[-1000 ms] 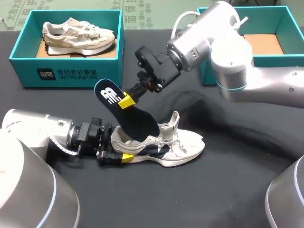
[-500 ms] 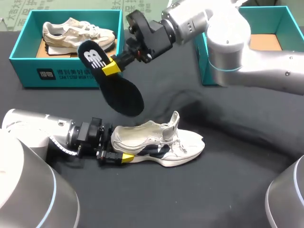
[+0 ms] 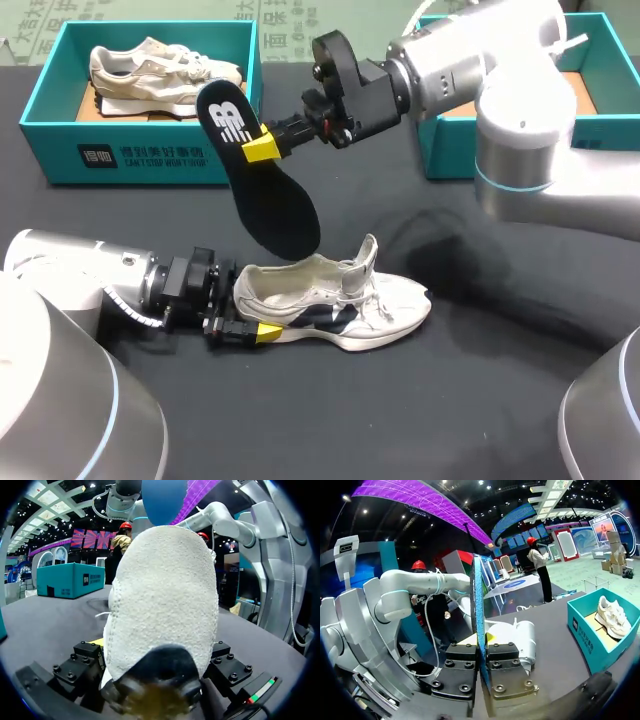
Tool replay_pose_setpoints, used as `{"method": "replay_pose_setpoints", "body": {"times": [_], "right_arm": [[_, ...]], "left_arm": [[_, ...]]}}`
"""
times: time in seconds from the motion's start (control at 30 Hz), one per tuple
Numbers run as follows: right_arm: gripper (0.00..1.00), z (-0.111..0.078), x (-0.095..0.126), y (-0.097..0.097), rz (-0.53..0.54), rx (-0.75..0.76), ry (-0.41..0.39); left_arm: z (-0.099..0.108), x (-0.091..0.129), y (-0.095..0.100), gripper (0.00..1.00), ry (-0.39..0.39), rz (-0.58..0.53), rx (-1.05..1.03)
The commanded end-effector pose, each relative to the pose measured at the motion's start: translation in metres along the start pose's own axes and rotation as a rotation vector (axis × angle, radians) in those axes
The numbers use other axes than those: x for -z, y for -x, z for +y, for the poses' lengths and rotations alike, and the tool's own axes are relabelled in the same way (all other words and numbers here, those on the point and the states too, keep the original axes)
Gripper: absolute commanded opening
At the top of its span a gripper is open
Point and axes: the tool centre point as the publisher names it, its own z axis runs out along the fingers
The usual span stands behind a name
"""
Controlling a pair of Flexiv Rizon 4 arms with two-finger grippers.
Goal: Take the shoe out of the shoebox, open the shoe tongue, remove and reinsert the insole, then place the shoe into the shoebox
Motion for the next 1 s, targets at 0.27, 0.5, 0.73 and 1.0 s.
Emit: {"method": "replay_pose_setpoints", "body": {"times": [0.27,0.5,0.73,1.0], "right_arm": [[0.00,0.013,0.055,-0.064,-0.175,-0.118,0.151],[0.00,0.014,0.061,-0.072,-0.186,-0.140,0.165],[0.00,0.014,0.061,-0.072,-0.186,-0.140,0.165],[0.00,0.011,0.108,-0.112,-0.333,-0.205,0.250]], "left_arm": [[0.001,0.000,0.000,0.00,0.001,-0.001,0.001],[0.001,0.000,0.000,0.00,0.001,-0.001,0.001],[0.001,0.000,0.000,0.00,0.001,-0.001,0.001],[0.001,0.000,0.000,0.00,0.001,-0.001,0.001]]}}
